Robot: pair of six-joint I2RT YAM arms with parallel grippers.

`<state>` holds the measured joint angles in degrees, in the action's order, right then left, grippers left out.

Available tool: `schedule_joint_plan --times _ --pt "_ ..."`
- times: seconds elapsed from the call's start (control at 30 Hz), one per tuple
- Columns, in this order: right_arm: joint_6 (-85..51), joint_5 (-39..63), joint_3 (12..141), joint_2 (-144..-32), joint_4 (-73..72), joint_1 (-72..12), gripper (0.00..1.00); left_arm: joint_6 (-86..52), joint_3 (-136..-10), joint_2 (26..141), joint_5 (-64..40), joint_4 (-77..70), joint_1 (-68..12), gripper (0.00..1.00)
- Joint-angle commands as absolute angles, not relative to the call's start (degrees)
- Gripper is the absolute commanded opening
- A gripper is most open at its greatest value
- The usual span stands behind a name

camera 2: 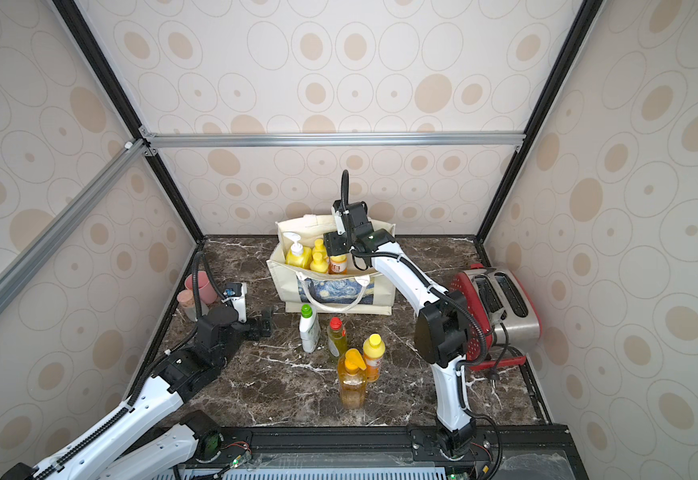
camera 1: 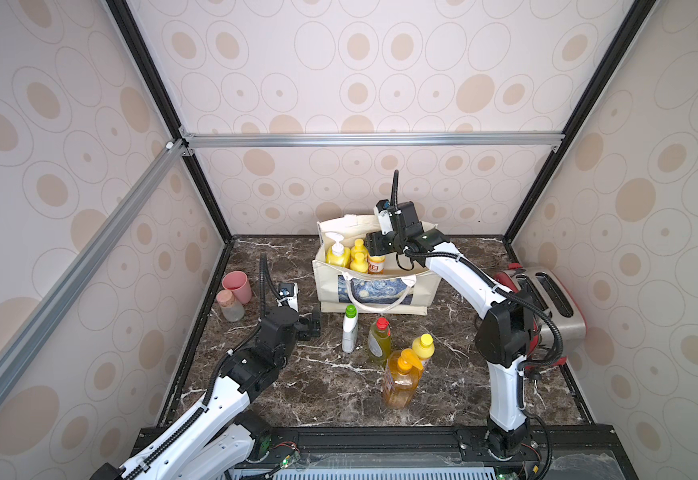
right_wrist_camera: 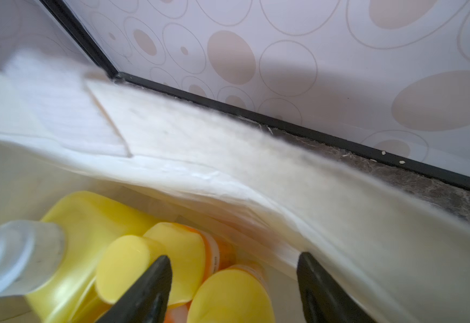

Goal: Pack dish soap into the shopping bag
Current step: Place the bottle of dish soap in the shopping bag, then pick up the bottle of dish soap at the center of the board.

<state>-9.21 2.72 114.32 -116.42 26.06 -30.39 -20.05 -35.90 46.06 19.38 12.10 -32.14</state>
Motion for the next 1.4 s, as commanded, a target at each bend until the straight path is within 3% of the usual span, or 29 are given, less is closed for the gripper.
schedule_joint_plan --times 0.0,0.23,0.5,0.87,1.13,1.37 --pt "-9.5 6.4 114.4 -111.9 24.3 -30.8 0.75 -19.3 -37.6 45.3 19.5 12.5 -31.7 0.99" --pt "-7.7 4.6 115.2 -104.9 31.7 -30.8 0.62 -19.3 -37.5 45.1 19.5 12.5 -31.7 0.99" --pt "-3.3 11.4 122.4 -95.8 52.9 -31.4 0.61 -19.4 -37.3 44.7 19.6 12.4 -31.7 0.99" --pt "-5.7 1.8 84.5 -63.1 52.3 -33.0 0.77 -19.5 -37.2 46.8 19.3 11.5 -31.6 0.99" --pt "-7.6 0.2 73.1 -53.2 54.5 -33.0 0.79 -18.8 -34.6 48.3 19.5 8.3 -31.6 0.99" --pt "-8.0 5.0 66.4 -48.6 55.8 -33.0 0.78 -18.8 -32.0 45.1 20.4 6.7 -31.7 0.99"
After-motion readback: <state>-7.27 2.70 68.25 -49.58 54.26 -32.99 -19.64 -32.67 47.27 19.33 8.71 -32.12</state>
